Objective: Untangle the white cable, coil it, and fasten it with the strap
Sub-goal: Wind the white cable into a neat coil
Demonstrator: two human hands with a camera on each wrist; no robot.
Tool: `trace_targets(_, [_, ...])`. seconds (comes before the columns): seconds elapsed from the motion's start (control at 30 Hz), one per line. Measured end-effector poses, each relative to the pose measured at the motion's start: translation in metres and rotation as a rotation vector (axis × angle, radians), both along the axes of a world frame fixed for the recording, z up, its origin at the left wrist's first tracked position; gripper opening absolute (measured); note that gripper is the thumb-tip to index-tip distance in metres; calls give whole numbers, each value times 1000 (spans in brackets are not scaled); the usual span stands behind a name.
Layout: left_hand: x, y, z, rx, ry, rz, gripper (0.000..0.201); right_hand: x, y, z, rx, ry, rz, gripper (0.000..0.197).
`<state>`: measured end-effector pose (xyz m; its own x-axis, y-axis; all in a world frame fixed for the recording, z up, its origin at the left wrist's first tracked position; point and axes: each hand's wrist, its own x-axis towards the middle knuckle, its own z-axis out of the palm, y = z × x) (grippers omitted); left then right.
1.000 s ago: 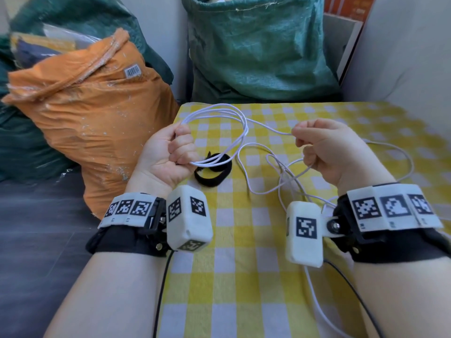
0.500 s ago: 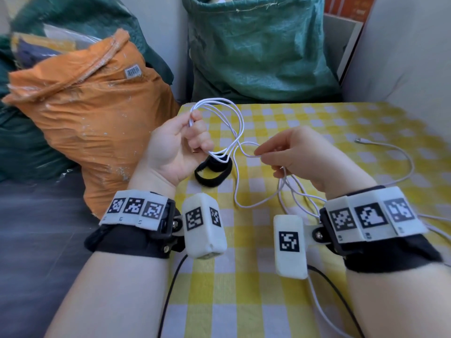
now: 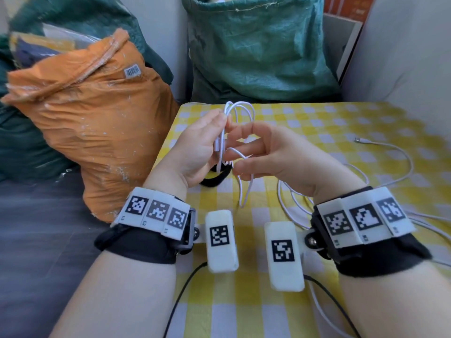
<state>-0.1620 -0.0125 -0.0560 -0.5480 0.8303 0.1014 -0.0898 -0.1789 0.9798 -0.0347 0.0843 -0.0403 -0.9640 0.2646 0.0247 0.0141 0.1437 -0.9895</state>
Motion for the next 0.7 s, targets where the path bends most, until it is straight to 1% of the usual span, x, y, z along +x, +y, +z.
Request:
trace_targets(0.07, [0, 0, -1, -30, 72, 26, 31, 0, 0, 1, -47, 26, -55, 33])
trace_targets(0.13, [-3, -1, 0, -41, 97, 103, 31, 2, 4, 3, 5, 7, -90, 29])
trace_targets(0.2, [-10, -4, 1, -23, 64, 198, 29, 6, 10, 5, 82, -20, -146, 20])
trace_targets(0.27, [-18, -7, 2, 21, -6, 270, 29, 10, 19, 7, 116, -31, -221, 10])
trace_targets(0.33, [-24, -10, 1, 52, -70, 289, 29, 13, 23, 8, 177, -42, -266, 5])
trace_targets(0.43, [-24, -11, -1, 28, -147, 202, 26, 12, 21, 7, 240, -18, -279, 4])
trace_targets(0.57, [-19, -11, 1, -56, -186, 36, 29, 9, 18, 7, 247, 79, -296, 12])
trace_targets(0.63, [-16, -12, 3, -112, -175, -1, 28, 8, 18, 7, 311, 90, -323, 14])
trace_targets(0.7, [-12, -11, 4, -163, -161, -32, 29, 8, 20, 7, 415, 83, -362, 16])
